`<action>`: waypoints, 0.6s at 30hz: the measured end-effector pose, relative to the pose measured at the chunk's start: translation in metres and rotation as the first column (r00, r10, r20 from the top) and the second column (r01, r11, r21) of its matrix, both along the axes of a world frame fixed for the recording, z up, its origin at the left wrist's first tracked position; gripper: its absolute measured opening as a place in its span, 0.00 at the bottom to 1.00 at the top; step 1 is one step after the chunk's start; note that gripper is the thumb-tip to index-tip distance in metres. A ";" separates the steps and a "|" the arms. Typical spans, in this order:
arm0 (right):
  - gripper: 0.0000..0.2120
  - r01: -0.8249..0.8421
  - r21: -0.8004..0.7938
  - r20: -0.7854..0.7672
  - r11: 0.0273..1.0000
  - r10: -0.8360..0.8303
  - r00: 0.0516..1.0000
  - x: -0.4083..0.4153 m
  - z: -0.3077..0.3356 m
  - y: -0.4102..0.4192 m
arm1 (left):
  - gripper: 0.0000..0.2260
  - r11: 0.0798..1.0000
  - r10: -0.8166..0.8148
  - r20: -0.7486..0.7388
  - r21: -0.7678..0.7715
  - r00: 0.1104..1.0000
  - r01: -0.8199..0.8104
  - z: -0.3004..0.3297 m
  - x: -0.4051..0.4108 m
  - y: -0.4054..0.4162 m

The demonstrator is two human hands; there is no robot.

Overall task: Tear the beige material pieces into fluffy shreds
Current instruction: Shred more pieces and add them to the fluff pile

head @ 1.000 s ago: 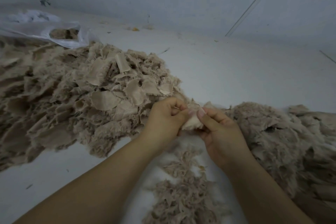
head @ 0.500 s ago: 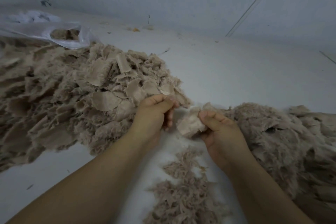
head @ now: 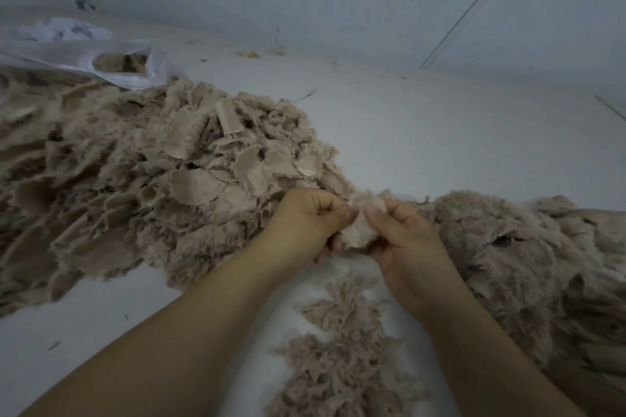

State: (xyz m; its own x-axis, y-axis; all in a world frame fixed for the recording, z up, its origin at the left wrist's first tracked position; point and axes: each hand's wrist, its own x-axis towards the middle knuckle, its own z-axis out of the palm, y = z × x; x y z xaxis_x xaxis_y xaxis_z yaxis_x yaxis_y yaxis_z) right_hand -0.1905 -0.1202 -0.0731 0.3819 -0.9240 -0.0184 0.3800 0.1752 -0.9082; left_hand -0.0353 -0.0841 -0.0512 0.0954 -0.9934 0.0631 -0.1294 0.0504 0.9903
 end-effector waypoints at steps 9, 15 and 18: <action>0.11 0.051 0.056 -0.016 0.997 -0.050 0.999 -0.001 0.001 0.001 | 0.15 0.991 -0.066 -0.232 0.097 0.970 0.090 -0.004 0.008 -0.002; 0.09 0.061 0.043 -0.077 0.997 -0.058 0.995 0.002 0.002 0.002 | 0.16 0.983 0.175 -0.330 0.104 0.927 -0.148 -0.007 0.002 -0.007; 0.08 0.079 0.050 -0.052 0.996 -0.077 0.996 0.000 0.001 0.001 | 0.18 0.992 0.096 -0.346 0.116 0.933 -0.059 -0.002 0.008 -0.008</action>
